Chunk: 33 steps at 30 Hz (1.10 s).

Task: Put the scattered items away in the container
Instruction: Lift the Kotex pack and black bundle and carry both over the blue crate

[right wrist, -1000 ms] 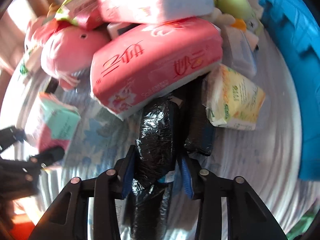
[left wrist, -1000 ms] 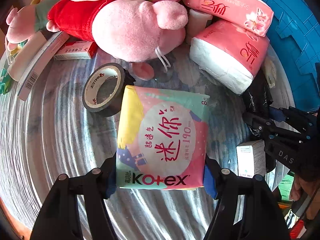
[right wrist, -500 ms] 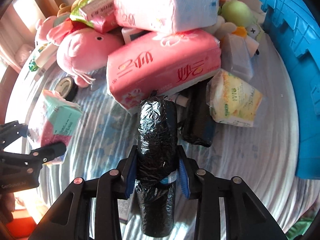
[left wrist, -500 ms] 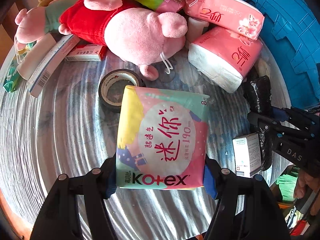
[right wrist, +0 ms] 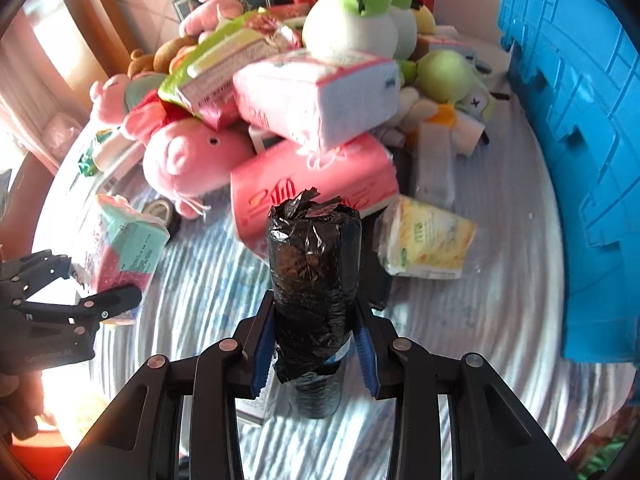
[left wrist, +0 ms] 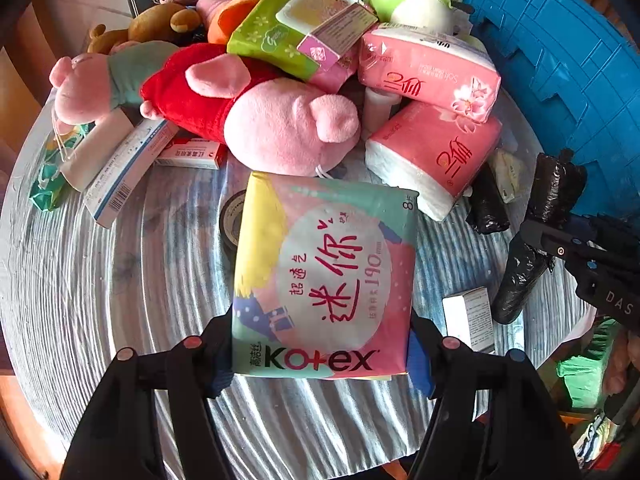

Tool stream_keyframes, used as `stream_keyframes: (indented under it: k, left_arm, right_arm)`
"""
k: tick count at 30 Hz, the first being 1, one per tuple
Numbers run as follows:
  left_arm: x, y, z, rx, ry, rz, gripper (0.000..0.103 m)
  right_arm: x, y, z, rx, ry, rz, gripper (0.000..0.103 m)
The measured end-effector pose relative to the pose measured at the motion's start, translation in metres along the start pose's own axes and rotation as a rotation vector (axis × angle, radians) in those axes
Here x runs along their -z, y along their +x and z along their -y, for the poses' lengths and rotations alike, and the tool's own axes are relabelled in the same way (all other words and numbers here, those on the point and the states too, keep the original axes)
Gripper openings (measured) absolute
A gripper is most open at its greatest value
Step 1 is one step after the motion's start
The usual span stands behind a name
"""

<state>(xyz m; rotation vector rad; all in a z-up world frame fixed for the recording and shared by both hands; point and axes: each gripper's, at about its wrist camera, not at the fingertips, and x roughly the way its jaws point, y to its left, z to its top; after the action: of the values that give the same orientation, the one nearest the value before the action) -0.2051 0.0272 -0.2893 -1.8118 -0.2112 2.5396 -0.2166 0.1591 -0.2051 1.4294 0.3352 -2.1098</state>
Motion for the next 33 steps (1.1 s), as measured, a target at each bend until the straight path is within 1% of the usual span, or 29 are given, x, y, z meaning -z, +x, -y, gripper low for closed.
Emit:
stream_keyframes:
  k: [3,5,7,9,12,23,33]
  left_arm:
    - [-0.006,-0.016,0.003,-0.006,0.003,0.023,0.067]
    - [0.011,-0.051,-0.007,-0.008,0.005,0.042,0.067]
    - [0.011,-0.065,-0.005,-0.012,0.008,0.061,0.067]
    - [0.005,-0.051,-0.004,-0.017,0.013,0.079,0.067]
    - [-0.005,-0.049,0.008,-0.028,0.018,0.110,0.067]
    - [-0.038,-0.110,0.017,-0.077,0.016,0.250,0.067]
    - [-0.064,-0.178,0.044,-0.081,0.055,0.385,0.067]
  right_arm:
    - [-0.003,-0.015,0.004,-0.005,-0.004,0.022,0.035]
    - [-0.006,-0.027,0.006,-0.012,-0.007,0.040,0.035]
    - [-0.012,-0.034,0.005,-0.020,-0.010,0.053,0.035]
    - [-0.018,-0.047,0.006,-0.027,-0.013,0.076,0.035]
    - [-0.026,-0.067,0.009,-0.036,-0.022,0.114,0.035]
    - [-0.057,-0.143,0.016,-0.061,-0.043,0.272,0.035]
    - [-0.062,-0.211,0.028,-0.093,-0.063,0.382,0.035]
